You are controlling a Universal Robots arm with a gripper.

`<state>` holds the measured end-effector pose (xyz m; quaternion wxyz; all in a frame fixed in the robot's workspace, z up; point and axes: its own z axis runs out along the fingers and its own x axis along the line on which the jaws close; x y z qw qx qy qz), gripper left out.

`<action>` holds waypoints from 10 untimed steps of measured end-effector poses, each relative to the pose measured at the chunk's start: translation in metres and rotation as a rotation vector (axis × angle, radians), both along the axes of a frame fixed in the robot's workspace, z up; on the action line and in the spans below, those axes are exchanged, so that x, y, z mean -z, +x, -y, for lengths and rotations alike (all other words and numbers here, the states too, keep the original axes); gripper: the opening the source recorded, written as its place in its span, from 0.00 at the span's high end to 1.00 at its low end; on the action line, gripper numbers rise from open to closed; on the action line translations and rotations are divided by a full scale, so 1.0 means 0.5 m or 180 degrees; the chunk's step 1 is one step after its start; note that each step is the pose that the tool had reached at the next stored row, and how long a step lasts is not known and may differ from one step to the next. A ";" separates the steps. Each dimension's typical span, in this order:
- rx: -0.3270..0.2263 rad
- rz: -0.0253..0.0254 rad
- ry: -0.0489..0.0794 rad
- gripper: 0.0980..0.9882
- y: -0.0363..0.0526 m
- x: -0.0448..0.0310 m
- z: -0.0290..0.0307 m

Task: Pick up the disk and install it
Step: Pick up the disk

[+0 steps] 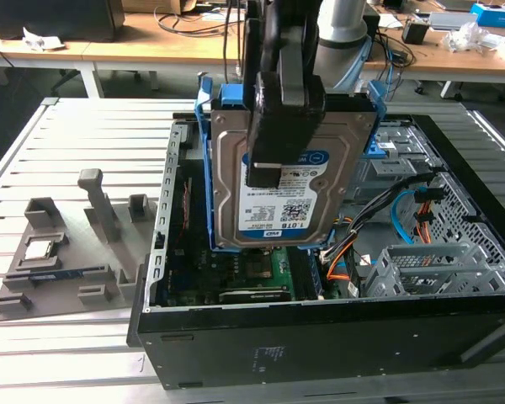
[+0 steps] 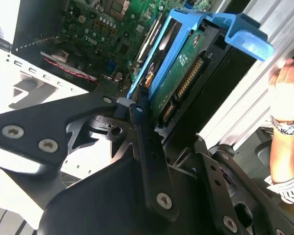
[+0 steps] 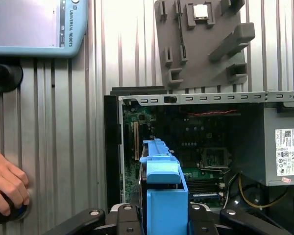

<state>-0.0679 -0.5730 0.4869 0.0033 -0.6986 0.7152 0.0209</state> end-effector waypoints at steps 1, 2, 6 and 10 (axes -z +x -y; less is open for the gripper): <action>0.0000 0.0000 0.0000 0.70 0.005 0.000 0.000; 0.0000 0.0000 0.0000 0.70 0.010 0.000 0.000; 0.0001 0.0000 0.0000 0.70 0.025 0.000 0.000; 0.0002 0.0000 0.0000 0.70 0.042 0.000 0.000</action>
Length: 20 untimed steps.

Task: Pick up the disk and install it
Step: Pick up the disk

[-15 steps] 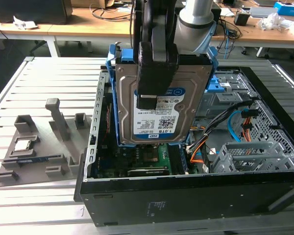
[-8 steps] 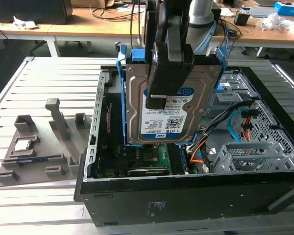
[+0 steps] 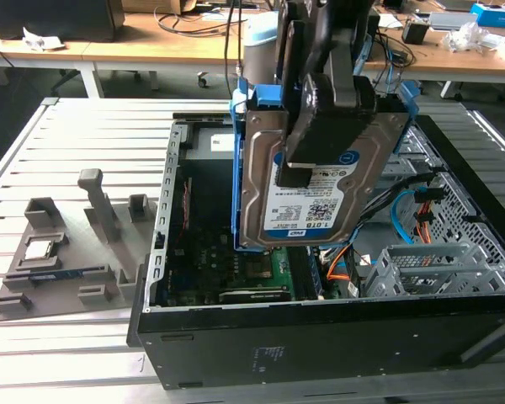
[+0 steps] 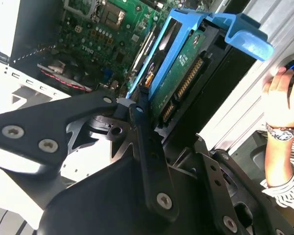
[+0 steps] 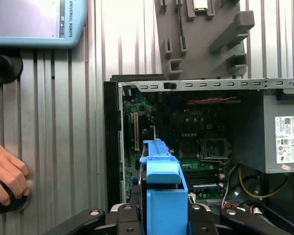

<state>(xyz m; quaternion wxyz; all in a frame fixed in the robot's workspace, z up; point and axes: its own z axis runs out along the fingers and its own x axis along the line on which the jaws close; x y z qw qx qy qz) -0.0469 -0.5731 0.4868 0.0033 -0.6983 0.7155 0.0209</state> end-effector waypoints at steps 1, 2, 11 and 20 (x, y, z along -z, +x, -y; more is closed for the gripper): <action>0.0000 0.0000 0.0000 0.70 0.006 0.000 0.000; 0.0001 0.0000 0.0000 0.70 0.012 0.000 0.000; 0.0007 0.0000 -0.0002 0.70 0.064 0.000 0.000; 0.0013 0.0000 -0.0003 0.70 0.097 0.000 0.000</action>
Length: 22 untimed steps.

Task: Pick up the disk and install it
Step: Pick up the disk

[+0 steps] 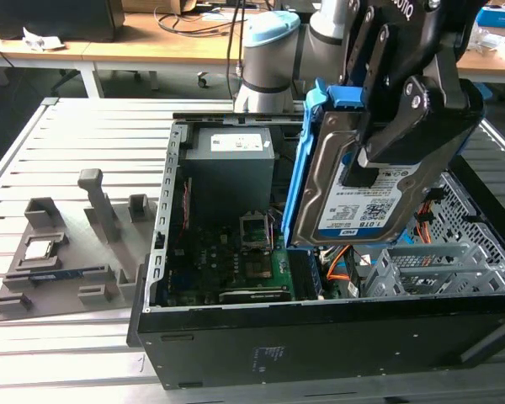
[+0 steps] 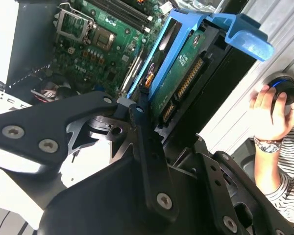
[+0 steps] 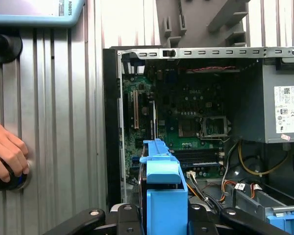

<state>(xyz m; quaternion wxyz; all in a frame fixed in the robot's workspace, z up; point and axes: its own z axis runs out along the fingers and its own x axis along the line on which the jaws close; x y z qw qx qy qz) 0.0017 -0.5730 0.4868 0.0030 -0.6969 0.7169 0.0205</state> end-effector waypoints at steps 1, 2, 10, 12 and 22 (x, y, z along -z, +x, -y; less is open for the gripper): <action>0.0001 0.0000 -0.0002 0.70 0.008 0.000 0.000; 0.0002 0.0000 -0.0003 0.70 0.018 0.000 0.000; 0.0009 0.0000 -0.0007 0.70 0.068 0.000 0.000; 0.0011 0.0000 -0.0008 0.70 0.079 0.000 0.000; 0.0015 0.0000 -0.0008 0.70 0.164 0.001 0.000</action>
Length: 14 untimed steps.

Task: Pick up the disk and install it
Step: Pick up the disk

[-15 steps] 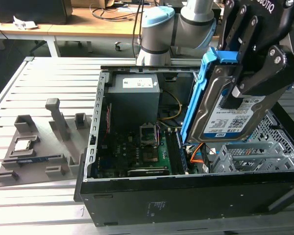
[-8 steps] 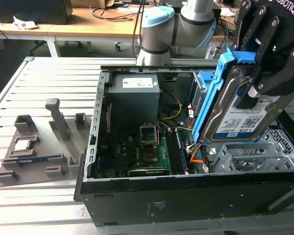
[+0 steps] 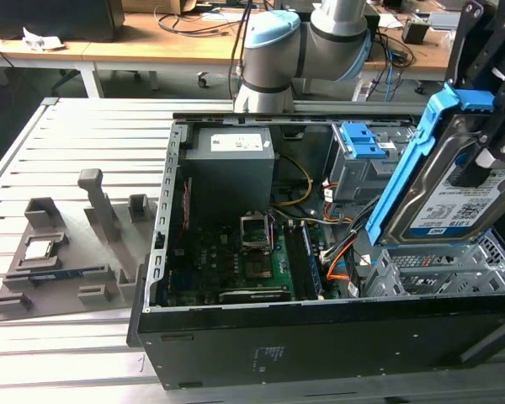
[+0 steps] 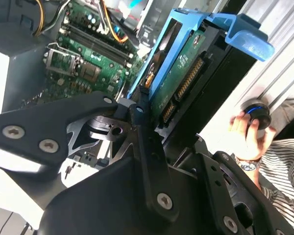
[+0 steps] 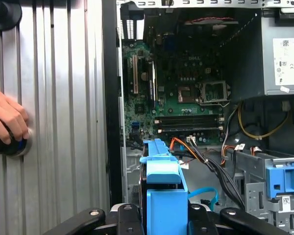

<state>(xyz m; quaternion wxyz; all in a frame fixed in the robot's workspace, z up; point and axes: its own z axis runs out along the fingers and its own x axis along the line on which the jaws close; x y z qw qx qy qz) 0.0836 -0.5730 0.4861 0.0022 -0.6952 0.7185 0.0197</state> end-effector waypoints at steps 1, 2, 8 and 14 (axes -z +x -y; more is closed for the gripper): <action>0.0000 0.0000 -0.0001 0.70 0.005 0.001 0.000; 0.0000 0.0000 -0.0003 0.70 0.009 0.002 0.000; 0.0000 0.0000 -0.0019 0.70 0.037 0.030 0.000; 0.0000 0.0000 -0.0046 0.70 0.084 0.060 0.000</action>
